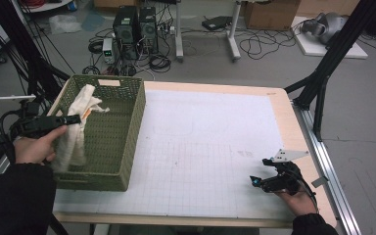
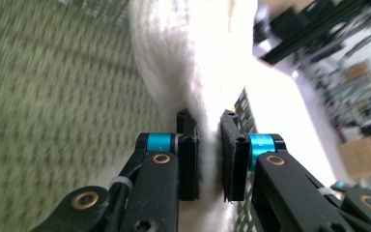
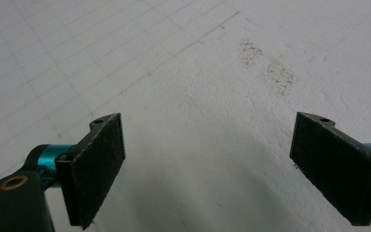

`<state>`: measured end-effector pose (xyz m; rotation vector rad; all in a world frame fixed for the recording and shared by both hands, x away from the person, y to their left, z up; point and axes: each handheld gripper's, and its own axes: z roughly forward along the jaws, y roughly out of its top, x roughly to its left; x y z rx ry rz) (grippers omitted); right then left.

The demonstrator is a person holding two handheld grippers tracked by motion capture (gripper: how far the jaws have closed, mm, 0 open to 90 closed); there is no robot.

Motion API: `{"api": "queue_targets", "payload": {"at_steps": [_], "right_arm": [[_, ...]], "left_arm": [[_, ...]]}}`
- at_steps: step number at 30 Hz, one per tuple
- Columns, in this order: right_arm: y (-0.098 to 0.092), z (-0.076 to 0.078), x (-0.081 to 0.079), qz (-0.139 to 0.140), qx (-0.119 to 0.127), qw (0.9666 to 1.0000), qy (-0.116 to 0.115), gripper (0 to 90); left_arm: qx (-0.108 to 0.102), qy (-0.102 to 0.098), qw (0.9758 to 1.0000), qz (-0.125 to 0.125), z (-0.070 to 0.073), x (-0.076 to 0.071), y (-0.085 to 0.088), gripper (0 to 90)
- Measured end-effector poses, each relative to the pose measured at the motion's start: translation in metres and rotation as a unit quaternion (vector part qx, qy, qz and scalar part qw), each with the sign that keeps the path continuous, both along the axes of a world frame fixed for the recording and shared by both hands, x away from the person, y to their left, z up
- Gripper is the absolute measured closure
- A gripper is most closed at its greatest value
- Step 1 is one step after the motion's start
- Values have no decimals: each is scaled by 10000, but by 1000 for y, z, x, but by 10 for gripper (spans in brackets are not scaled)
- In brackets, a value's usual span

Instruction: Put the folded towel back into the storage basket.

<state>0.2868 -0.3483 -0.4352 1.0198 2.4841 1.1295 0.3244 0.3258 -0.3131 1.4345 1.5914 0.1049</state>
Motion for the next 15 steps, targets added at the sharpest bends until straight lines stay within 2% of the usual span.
{"api": "queue_targets", "payload": {"at_steps": [3, 7, 8, 15], "right_arm": [[2, -1, 1, 17, -41, 10000, 1, 115], [4, -1, 1, 38, -49, 10000, 7, 115], [3, -1, 1, 31, -47, 10000, 12, 114], [2, -3, 2, 33, -51, 10000, 45, 115]], "left_arm": [[323, 153, 9994, -15, -4, 5, -5, 799], [620, 422, 9971, -109, -19, 20, -20, 799], [632, 472, 9968, -126, -23, 24, -23, 798], [1052, 534, 9930, -76, -45, 43, -37, 793]]}}
